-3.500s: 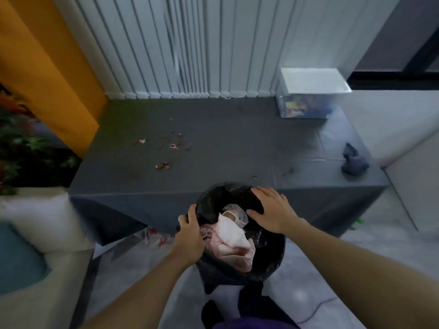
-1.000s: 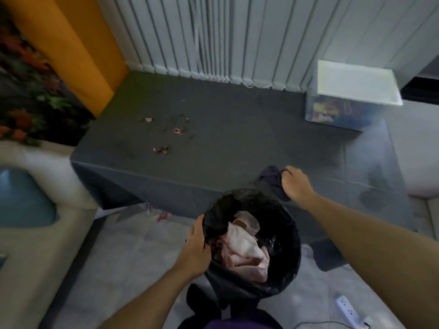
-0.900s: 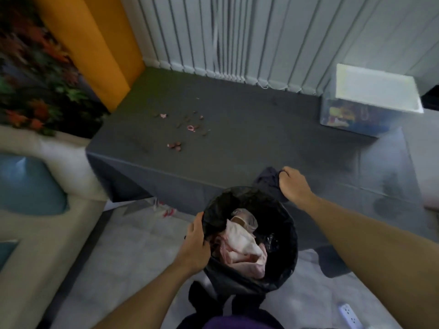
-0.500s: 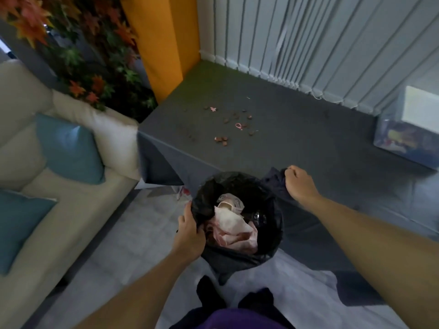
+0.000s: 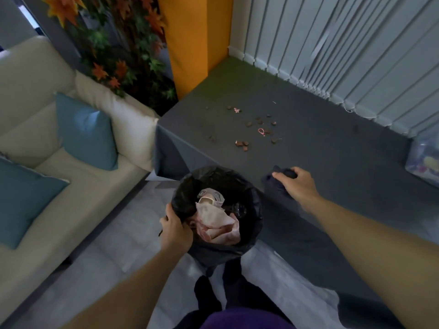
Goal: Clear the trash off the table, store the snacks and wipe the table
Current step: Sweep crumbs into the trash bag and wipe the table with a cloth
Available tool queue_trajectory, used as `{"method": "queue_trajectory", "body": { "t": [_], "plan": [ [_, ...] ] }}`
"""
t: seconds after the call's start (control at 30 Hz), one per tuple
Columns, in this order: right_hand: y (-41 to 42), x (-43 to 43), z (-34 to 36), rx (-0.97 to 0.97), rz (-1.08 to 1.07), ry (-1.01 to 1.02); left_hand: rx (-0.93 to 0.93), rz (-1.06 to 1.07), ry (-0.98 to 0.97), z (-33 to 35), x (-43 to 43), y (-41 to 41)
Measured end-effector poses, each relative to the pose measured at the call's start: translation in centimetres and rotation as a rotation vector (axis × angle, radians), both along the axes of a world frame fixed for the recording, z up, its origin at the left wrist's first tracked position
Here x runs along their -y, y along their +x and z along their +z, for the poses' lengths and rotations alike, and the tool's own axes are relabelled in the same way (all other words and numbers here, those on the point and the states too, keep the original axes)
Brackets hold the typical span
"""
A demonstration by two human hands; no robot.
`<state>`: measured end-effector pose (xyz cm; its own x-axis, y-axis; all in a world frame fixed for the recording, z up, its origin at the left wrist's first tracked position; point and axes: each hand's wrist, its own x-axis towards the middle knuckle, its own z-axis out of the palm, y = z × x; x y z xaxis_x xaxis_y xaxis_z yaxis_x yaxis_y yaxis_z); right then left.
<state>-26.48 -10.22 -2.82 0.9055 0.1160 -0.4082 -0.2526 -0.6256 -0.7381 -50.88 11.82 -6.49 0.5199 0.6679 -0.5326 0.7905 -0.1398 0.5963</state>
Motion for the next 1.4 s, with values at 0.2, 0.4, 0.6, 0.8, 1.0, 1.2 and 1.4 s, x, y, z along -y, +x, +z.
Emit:
{"method": "queue_trajectory", "body": {
  "t": [0.2, 0.4, 0.6, 0.8, 1.0, 1.2, 1.4],
  "plan": [
    [5.2, -3.1, -1.4, 0.084, -0.009, -0.080, -0.037, 0.010, -0.043, -0.8, -1.8, -0.4],
    [9.3, -6.0, -2.9, 0.176, 0.095, -0.148, -0.082, 0.109, -0.047, -2.0, -2.0, -0.4],
    [9.9, -5.6, -6.8, 0.259, 0.482, -0.354, -0.031, 0.260, -0.070, -2.9, -2.4, 3.4],
    [11.1, -6.3, -8.2, 0.312, 0.401, -0.316, -0.012, 0.282, -0.128, -3.8, -4.4, 6.1],
    [13.8, -10.2, -8.7, 0.420, 0.340, -0.214, -0.042, 0.299, -0.192, -4.6, -5.1, 7.8],
    [12.0, -13.1, -10.5, 0.447, 0.544, -0.343, -0.023, 0.290, -0.173, -4.8, -5.6, 9.6],
    [9.5, -13.4, -10.4, 0.520, 0.811, -0.101, -0.040, 0.284, -0.188, -4.7, -5.5, 10.3]
  ]
}}
